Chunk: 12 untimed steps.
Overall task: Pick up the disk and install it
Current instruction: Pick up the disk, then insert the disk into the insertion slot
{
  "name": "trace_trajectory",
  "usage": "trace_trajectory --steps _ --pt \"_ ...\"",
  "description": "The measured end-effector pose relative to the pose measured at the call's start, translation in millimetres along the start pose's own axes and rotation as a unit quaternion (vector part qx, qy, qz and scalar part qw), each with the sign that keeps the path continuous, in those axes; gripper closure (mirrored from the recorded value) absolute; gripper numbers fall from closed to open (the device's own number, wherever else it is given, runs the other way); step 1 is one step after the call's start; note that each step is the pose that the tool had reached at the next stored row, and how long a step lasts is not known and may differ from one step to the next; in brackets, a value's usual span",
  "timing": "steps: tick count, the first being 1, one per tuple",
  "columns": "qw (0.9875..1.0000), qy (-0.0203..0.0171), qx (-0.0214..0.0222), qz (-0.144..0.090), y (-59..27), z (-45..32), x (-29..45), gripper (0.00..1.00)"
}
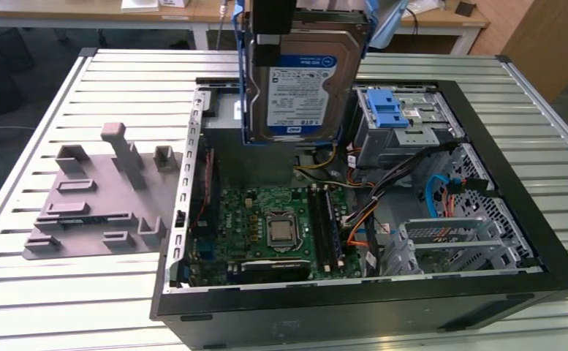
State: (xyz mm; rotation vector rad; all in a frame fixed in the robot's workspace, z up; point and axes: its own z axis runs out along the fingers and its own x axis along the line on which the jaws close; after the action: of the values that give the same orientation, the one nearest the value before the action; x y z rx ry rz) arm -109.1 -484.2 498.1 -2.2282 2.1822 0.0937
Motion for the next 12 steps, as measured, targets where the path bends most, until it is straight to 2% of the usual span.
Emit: trace_trajectory --steps 12 --pt "1.0 0.0001 0.0 0.0 -17.8 -0.2 1.4 0.63"
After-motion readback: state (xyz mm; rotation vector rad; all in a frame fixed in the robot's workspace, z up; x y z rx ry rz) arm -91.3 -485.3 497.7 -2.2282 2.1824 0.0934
